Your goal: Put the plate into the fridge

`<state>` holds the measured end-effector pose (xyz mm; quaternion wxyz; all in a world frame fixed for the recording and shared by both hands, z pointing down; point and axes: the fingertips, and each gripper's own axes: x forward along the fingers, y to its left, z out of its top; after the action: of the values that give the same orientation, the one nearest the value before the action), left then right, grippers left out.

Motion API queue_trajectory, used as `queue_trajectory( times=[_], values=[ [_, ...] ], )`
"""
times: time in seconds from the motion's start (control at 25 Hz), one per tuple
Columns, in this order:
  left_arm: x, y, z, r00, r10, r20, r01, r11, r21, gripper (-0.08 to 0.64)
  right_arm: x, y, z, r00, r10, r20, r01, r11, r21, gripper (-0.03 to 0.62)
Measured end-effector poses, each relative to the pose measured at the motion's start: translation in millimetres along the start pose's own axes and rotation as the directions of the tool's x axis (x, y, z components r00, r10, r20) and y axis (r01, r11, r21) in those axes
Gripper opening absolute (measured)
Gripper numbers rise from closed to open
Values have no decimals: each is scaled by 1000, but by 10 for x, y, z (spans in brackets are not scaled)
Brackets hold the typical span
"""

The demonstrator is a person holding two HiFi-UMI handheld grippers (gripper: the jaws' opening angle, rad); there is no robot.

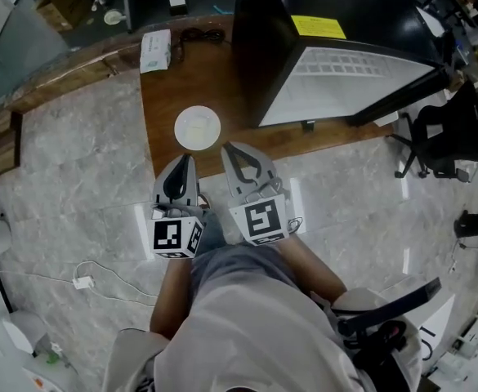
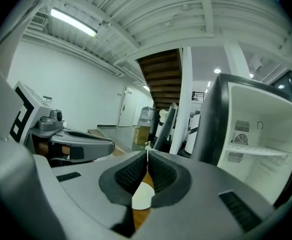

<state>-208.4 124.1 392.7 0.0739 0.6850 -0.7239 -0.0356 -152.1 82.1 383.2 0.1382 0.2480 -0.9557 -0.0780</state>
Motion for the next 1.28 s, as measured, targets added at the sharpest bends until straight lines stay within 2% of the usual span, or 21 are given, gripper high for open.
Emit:
queue_trajectory(
  times=[0.24, 0.4, 0.52, 0.56, 0.64, 0.68, 0.76, 0.84, 1.04, 1.16, 1.24, 1.28],
  values=[
    [666, 916, -150, 990, -120, -78, 122, 992, 13, 20, 1069, 2, -217, 990, -50, -135, 59, 996, 60, 18],
    [1019, 1381, -446, 970, -184, -158, 185, 983, -6, 20, 1518, -1, -459, 976, -62, -209, 83, 992, 93, 20],
    [1235, 1613, -710, 951, -207, -230, 205, 978, -32, 23, 1739, -8, -617, 966, -54, -252, 99, 981, 169, 20],
    [1291, 1667, -802, 944, -206, -256, 204, 978, -37, 40, 1793, -9, -659, 964, -51, -262, 103, 976, 190, 20],
    [1394, 1739, -980, 928, -207, -311, 206, 978, -34, 141, 1888, -8, -752, 956, -46, -289, 105, 976, 192, 23],
    [1445, 1759, -1064, 917, -209, -339, 212, 977, -28, 149, 1928, -8, -809, 951, -39, -306, 102, 976, 190, 29],
    [1545, 1787, -1240, 894, -214, -393, 227, 974, -15, 163, 1990, -1, -938, 938, -8, -347, 87, 973, 212, 103],
    [1645, 1807, -1440, 858, -239, -454, 253, 967, -31, 186, 2038, 3, -1054, 926, 16, -377, 79, 968, 237, 115],
    [1860, 1897, -1899, 732, -324, -599, 326, 939, -109, 222, 2069, -33, -1307, 911, 0, -413, 108, 965, 239, 117],
    [1894, 1918, -2121, 626, -391, -675, 377, 909, -177, 229, 2036, -2, -1530, 892, 9, -453, 113, 964, 241, 117],
    [1907, 1924, -2216, 552, -433, -713, 408, 886, -222, 230, 2025, 10, -1708, 879, 17, -477, 137, 948, 286, 117],
    [1922, 1935, -2247, 526, -443, -726, 418, 878, -233, 230, 2023, 10, -1804, 872, 21, -490, 154, 936, 315, 117]
  ],
)
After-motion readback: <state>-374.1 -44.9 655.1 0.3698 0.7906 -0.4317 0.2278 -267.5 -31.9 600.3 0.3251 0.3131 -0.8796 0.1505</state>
